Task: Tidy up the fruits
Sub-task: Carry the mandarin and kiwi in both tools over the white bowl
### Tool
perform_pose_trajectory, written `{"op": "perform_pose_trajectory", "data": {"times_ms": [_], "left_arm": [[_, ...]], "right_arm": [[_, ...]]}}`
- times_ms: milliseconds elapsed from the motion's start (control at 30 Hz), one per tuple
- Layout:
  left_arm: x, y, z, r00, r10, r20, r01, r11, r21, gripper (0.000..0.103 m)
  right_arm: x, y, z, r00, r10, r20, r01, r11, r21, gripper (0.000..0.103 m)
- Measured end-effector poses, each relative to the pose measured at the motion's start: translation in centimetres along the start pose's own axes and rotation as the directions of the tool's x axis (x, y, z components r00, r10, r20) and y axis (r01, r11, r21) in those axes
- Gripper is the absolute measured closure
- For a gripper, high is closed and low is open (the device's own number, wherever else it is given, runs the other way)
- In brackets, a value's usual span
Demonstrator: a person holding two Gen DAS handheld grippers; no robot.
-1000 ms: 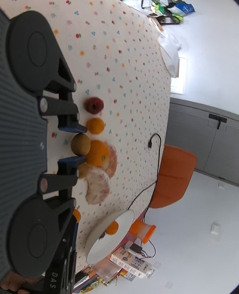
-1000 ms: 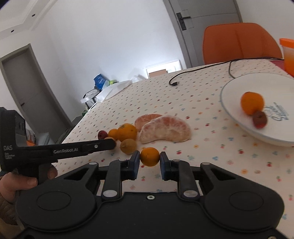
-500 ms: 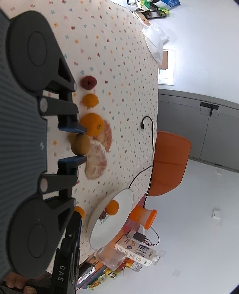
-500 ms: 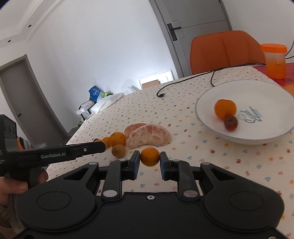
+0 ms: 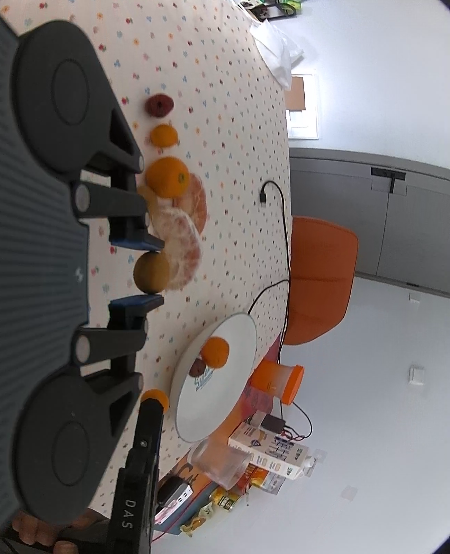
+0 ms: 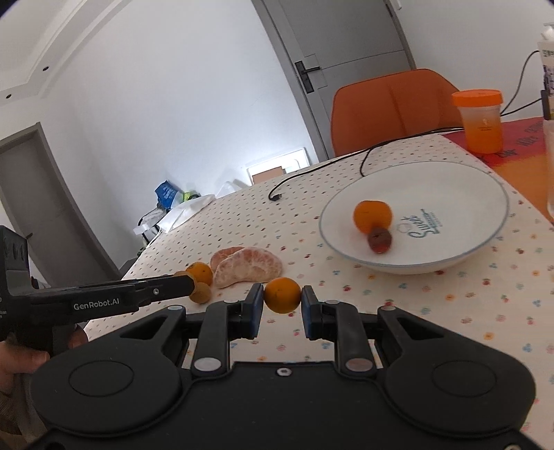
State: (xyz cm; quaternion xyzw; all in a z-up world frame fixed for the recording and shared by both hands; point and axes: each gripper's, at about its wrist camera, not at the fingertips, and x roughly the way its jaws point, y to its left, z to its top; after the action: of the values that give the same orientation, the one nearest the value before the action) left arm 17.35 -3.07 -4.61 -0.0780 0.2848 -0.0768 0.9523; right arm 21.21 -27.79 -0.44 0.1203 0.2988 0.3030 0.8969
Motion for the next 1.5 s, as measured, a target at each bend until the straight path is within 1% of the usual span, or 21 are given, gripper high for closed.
{"op": "perform_pose_trajectory", "data": {"times_ms": [167,667,1000,1200,1500], "left_arm": [[0.8,-1.4,0.2,1.0,-0.022,-0.006,0.022,1.0,0.01,0.078],[3.7,-6.4,1.9,0.996,-0.094,-0.003,0.094,0.992,0.088,0.078],[5.9,-9.1,2.9,0.99,-0.138,-0.008,0.138,0.983,0.119,0.078],[7.7,-10.6,3.3,0.987,-0.158,-0.024,0.16,0.977,0.138,0.078],[9.8,-12.1,3.7,0.982,-0.185,-0.035,0.188,0.969,0.16,0.078]], "right_arm": [[-0.9,-1.3,0.0,1.0,-0.016,0.012,0.016,1.0,0.015,0.081],[-3.0,-5.4,0.7,0.995,-0.079,0.058,0.076,0.995,0.057,0.081],[-3.3,-7.4,1.6,0.991,-0.109,0.077,0.104,0.992,0.07,0.081],[-3.2,-8.2,2.3,0.988,-0.121,0.093,0.115,0.991,0.072,0.081],[-2.9,-9.6,2.5,0.986,-0.136,0.1,0.127,0.988,0.092,0.081]]}}
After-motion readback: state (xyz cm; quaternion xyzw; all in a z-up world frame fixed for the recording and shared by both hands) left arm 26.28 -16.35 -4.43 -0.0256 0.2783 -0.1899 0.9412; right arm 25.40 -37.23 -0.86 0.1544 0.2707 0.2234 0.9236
